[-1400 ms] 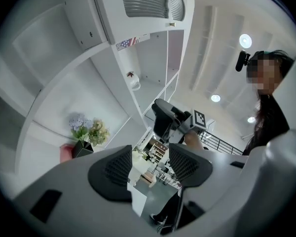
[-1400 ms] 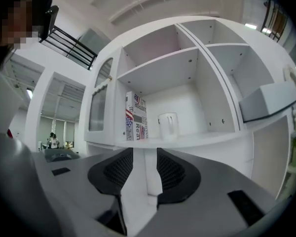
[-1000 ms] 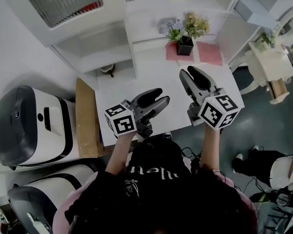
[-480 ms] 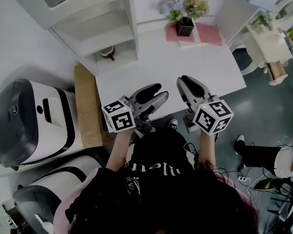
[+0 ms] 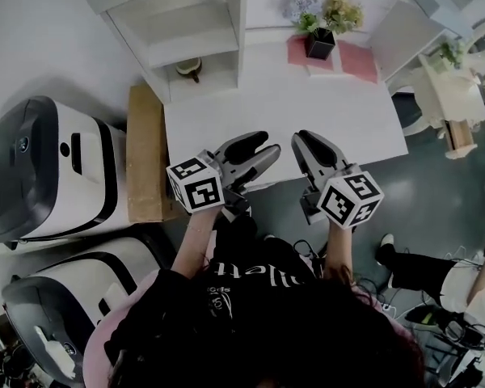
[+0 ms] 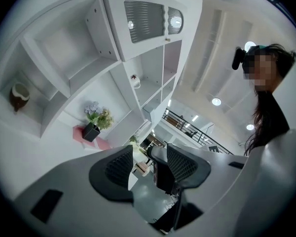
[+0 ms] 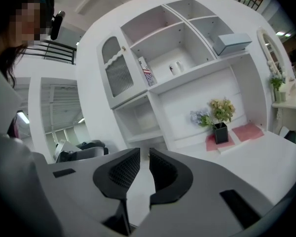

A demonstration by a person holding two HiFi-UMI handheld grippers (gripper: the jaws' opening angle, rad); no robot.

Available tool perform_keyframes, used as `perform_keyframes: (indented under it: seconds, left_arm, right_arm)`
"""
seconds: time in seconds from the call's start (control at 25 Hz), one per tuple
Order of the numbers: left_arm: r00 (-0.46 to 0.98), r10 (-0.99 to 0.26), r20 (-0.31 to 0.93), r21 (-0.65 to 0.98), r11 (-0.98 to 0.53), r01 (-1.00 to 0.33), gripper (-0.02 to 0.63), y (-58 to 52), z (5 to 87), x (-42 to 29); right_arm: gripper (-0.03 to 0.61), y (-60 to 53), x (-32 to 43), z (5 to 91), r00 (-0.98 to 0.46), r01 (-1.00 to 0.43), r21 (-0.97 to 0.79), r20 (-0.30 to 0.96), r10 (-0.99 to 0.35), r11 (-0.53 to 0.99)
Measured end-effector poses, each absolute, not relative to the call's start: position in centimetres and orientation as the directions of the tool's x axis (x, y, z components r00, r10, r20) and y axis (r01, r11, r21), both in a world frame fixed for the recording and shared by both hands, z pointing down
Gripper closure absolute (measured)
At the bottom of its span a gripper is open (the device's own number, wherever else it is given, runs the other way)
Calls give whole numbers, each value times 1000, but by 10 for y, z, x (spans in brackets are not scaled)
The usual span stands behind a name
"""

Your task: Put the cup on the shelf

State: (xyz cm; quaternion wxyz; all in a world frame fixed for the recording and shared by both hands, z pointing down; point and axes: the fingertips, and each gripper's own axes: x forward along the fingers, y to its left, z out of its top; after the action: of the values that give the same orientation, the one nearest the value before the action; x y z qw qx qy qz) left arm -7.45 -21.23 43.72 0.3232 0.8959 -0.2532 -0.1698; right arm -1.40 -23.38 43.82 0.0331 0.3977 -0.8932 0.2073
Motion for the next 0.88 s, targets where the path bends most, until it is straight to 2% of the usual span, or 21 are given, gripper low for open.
perform_keyframes:
  seconds: [0.44, 0.88]
  left_arm:
    - [757, -646, -93, 627, -629, -460, 428, -144, 445, -44]
    - [674, -734, -89, 606, -577, -548, 512, -61, 454, -17]
  right_arm:
    - [502, -163, 10, 448, -758, -650, -356, 241, -606, 672]
    - [509, -83, 28, 453, -831, -556, -351, 238, -502, 754]
